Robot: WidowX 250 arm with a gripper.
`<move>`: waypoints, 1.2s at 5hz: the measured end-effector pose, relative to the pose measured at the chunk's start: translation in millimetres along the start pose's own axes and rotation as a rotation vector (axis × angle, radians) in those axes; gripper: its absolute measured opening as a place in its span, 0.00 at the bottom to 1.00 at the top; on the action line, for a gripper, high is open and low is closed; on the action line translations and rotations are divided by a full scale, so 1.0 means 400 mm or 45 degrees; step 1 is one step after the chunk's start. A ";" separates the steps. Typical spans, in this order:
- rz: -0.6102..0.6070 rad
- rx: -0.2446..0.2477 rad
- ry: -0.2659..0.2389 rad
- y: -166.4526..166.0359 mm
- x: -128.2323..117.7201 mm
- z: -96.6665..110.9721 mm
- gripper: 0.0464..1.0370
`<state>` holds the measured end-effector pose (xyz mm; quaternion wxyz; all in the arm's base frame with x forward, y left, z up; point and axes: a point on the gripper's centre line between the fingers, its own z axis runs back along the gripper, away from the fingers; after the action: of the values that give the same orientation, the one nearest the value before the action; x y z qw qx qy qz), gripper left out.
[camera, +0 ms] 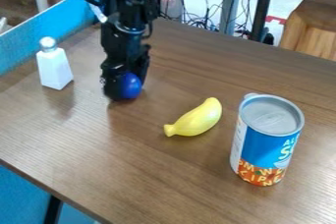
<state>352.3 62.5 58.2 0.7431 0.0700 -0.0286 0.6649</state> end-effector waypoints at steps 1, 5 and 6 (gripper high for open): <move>-0.127 -0.008 -0.001 0.009 -0.003 -0.001 0.81; -0.881 -0.140 0.007 0.306 0.010 0.148 0.81; -1.134 -0.058 0.046 0.360 0.021 0.089 0.81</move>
<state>212.1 80.8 103.9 0.9587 0.0475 0.0027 0.2804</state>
